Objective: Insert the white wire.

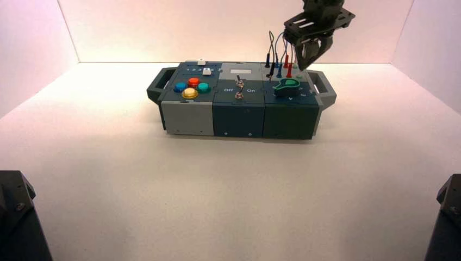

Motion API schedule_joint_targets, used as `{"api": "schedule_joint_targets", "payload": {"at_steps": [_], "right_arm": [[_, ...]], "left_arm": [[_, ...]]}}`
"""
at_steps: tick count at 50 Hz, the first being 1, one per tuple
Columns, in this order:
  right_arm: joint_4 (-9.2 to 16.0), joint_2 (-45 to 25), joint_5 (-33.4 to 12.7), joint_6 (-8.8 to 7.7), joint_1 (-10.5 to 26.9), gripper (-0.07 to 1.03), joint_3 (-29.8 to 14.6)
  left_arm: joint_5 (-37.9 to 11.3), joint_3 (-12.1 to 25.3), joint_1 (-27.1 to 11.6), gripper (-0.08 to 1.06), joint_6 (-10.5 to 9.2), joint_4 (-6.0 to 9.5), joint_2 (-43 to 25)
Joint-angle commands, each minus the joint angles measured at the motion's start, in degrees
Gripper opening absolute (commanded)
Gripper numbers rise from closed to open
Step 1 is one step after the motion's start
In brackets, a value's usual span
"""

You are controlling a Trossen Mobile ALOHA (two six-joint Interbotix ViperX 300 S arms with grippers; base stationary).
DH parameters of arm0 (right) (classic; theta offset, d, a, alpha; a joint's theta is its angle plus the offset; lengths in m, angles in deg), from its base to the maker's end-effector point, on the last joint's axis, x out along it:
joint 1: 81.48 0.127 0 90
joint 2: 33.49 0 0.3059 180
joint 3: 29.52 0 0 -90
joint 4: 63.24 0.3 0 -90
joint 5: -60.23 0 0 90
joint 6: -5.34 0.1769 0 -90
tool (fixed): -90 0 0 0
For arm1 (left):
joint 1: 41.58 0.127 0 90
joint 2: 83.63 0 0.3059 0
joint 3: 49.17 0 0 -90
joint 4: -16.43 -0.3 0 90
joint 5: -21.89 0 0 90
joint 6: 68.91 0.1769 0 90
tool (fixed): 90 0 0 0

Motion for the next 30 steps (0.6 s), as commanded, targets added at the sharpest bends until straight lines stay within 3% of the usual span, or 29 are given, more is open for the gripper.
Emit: {"api": "schedule_joint_targets", "payload": {"at_steps": [1,6,13,30], "right_arm": [[-0.26,3.16,-0.53,0.09,-0.09,0.14,-0.79],[-0.26,4.22,-1.14,0.09,-0.09,0.18,-0.62],[-0.26,5.71,-2.29,0.09,0.09,0.34,-0.53],[0.00,9.58,-5.54,1.14,0.18,0.35,-0.26]], "left_arm": [[1.05,0.53,0.62,-0.03,0.26,-0.18,0.26],[1.05,0.53,0.97,-0.03,0.26,-0.18,0.26],[1.41,0.44,2.20,-0.03,0.26,-0.26,0.18],[5.89,-0.97,4.31,-0.03,0.26,-0.26,-1.14]]}}
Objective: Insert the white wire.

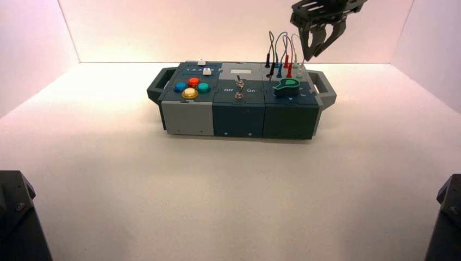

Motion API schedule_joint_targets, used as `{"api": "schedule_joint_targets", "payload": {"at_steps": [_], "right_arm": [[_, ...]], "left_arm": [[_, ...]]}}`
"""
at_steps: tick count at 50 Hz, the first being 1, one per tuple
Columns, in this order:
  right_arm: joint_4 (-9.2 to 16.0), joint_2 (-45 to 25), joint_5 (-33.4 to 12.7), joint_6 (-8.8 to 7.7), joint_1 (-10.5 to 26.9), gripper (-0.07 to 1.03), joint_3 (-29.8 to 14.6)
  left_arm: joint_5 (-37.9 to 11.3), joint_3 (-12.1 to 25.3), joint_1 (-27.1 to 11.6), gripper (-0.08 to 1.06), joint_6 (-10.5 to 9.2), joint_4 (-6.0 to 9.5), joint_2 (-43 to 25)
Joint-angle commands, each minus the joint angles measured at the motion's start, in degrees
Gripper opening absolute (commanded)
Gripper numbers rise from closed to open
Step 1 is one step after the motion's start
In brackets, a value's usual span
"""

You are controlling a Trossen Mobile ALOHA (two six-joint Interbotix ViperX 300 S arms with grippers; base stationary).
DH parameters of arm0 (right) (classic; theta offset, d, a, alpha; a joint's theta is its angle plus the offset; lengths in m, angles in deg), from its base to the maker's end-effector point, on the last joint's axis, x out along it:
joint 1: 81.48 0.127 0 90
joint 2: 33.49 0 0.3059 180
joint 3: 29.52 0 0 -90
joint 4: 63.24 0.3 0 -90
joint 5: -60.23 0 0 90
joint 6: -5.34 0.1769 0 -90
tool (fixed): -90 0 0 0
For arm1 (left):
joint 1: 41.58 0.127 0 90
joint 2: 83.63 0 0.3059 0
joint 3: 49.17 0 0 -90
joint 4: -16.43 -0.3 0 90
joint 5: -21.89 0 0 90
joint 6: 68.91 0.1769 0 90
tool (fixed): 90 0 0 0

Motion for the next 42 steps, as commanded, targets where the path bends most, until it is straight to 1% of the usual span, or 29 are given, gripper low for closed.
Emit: {"api": "schedule_joint_targets", "payload": {"at_steps": [1,10,17,22,42], "right_arm": [[0.09,3.78,0.09,0.35,0.18,0.35,-0.53],[0.26,6.59,0.09,0.44,0.18,0.35,-0.18],[0.35,8.35,1.05,0.44,0.18,0.35,1.41],[0.35,8.61,1.85,0.44,0.44,0.35,2.29],[0.35,8.61,2.02,0.44,0.62,0.35,2.20]], "left_arm": [[1.49,0.44,0.70,-0.03,0.26,-0.09,-0.62],[1.49,0.62,0.70,-0.03,0.26,-0.09,-1.67],[2.11,0.35,0.70,-0.03,0.26,-0.09,-1.49],[2.64,0.18,0.79,-0.03,0.26,-0.18,-1.76],[3.16,0.09,0.79,-0.03,0.26,-0.18,-2.64]]}}
